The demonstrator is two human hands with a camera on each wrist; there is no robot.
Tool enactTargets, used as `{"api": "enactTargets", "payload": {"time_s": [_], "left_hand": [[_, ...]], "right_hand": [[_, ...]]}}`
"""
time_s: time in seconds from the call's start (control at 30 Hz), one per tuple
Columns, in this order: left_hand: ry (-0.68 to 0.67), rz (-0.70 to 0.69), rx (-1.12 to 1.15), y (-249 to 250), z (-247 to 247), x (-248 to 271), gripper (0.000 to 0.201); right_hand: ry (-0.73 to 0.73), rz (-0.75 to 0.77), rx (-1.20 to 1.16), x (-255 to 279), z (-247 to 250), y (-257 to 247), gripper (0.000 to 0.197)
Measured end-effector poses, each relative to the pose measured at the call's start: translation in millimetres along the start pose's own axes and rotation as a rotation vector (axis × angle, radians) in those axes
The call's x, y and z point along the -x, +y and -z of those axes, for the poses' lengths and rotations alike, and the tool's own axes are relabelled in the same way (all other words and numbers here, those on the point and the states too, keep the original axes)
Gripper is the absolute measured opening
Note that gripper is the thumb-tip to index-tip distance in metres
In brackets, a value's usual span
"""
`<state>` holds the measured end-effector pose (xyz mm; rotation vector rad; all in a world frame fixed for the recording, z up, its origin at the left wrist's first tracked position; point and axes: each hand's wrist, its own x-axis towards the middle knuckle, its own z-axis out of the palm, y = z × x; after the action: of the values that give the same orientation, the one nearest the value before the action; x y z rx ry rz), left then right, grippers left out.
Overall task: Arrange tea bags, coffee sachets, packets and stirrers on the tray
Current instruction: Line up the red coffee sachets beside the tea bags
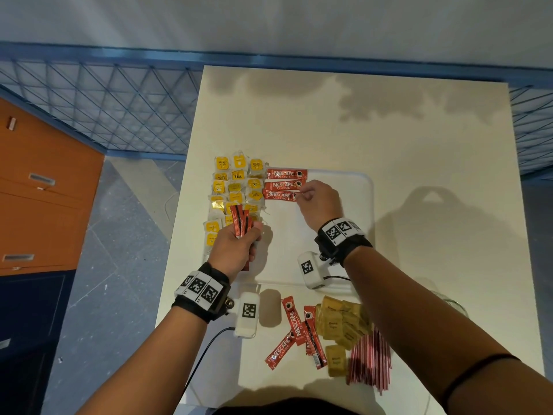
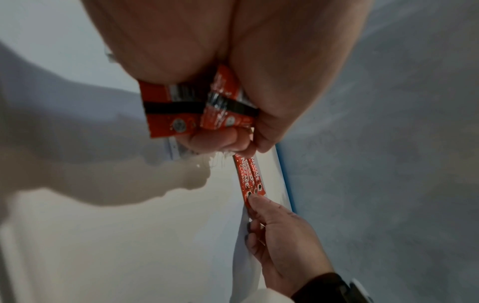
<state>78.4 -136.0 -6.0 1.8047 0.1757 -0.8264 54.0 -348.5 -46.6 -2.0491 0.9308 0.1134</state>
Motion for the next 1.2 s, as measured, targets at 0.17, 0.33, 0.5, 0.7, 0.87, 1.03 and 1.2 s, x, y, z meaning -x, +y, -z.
{"api": "enactTargets", "payload": {"time_s": [0.17, 0.33, 0.5, 0.7, 0.87, 1.03, 1.2], "left_hand": [[0.004, 0.005, 0.012, -1, 0, 0, 0.025], [0.01, 0.018, 0.019, -3, -1, 0, 0.027], [0.009, 0.018, 0.037, -4, -1, 1, 0.02], [0.01, 0.035, 0.047, -7, -2, 1, 0.027], [0.013, 0.031, 0.033, -7, -3, 3, 0.023], [0.01, 0.03, 0.029, -8, -3, 2, 0.032], [0.01, 0.02, 0.024, -7, -3, 3, 0.022]], "right_hand": [[0.014, 0.089, 0.1, -1, 0, -4, 0.019], [-0.116, 0.276, 0.285, -6, -2, -15, 0.03], [-0.181, 0.3, 0.394, -13, -7, -19, 0.034], [-0.148, 0.286, 0.421, -13, -10, -18, 0.037], [-0.124, 0.293, 0.376, -7, -8, -18, 0.035], [-0.147, 0.306, 0.361, 0, -5, -17, 0.032], [-0.145, 0.283, 0.402, 1, -9, -14, 0.03]]}}
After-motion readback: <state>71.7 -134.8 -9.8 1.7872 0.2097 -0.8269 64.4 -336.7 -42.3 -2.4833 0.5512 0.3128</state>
